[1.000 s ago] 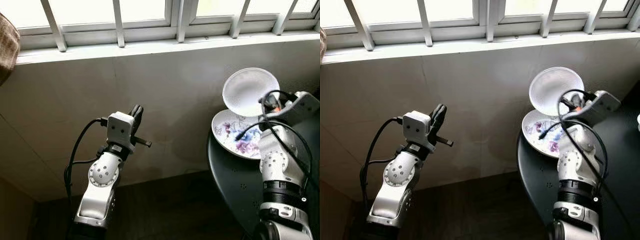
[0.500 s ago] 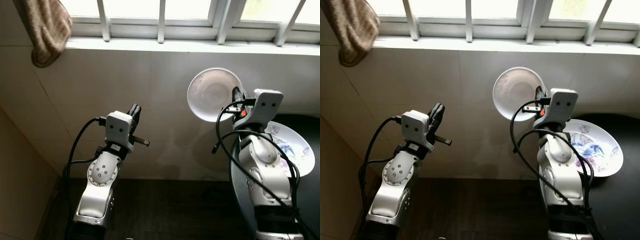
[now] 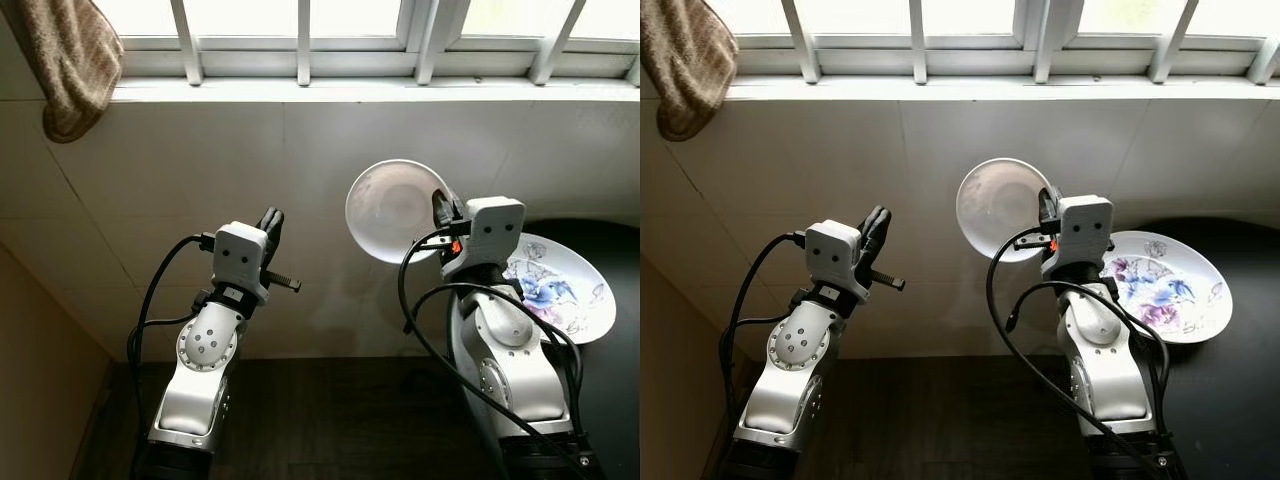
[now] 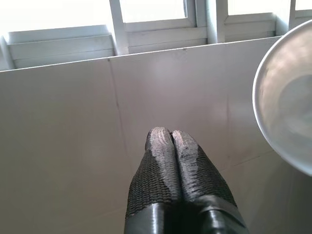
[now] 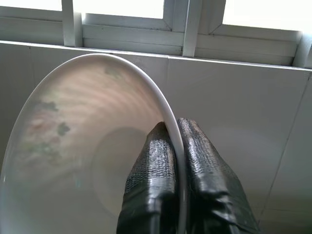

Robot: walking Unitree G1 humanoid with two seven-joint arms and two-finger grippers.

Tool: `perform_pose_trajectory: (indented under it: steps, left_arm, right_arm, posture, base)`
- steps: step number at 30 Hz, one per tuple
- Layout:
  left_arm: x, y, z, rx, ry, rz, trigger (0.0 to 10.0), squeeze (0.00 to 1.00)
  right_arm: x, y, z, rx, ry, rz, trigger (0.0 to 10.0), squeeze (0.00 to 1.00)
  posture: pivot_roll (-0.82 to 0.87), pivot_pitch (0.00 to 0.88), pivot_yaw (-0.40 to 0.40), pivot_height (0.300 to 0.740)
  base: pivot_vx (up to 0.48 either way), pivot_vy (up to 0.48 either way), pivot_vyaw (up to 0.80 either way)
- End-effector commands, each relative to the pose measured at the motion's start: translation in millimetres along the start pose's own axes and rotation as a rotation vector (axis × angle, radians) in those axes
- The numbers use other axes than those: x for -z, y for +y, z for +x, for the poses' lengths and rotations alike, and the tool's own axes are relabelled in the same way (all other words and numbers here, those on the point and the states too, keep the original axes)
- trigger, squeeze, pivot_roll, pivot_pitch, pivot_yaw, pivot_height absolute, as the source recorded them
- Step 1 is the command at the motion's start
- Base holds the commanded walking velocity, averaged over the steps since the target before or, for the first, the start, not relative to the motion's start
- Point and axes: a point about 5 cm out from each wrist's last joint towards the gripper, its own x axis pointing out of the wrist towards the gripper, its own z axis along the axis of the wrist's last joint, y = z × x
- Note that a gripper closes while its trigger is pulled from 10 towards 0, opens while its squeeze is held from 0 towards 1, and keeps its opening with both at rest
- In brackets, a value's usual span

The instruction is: Kitchen organization

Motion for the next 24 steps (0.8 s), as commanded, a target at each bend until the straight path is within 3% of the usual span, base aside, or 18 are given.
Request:
perform_pose_trajectory:
  steps: [1, 7, 15, 24]
  left_arm:
    - [0.0, -0.2, 1.8, 0.007, 0.003, 0.005, 10.0, 0.00]
    - [-1.8, -2.3, 2.1, 0.011, -0.006, -0.058, 10.0, 0.00]
    - [0.8, -3.6, 2.7, 0.022, 0.016, -0.042, 10.0, 0.00]
    - [0.6, -4.0, 1.5, 0.022, 0.015, -0.041, 10.0, 0.00]
  right_arm:
    - [-7.1, 1.9, -2.1, -0.006, -0.040, -0.018, 0.0, 0.00]
    - [-4.9, 1.5, -2.7, 0.003, -0.032, -0.016, 0.0, 0.00]
    - [-4.6, 0.2, -2.0, 0.007, -0.032, -0.017, 0.0, 0.00]
    - [-4.0, 0.9, -2.8, 0.012, -0.031, -0.013, 0.0, 0.00]
  posture:
    - [0.13, 0.000, -0.048, 0.740]
    - [0.13, 0.000, -0.049, 0.740]
    - [0.13, 0.000, -0.051, 0.740]
    - [0.13, 0.000, -0.049, 0.740]
  base:
    - [0.000, 0.000, 0.80]
    - [0.000, 0.000, 0.80]
    - [0.000, 0.457, 0.80]
    - [0.000, 0.000, 0.80]
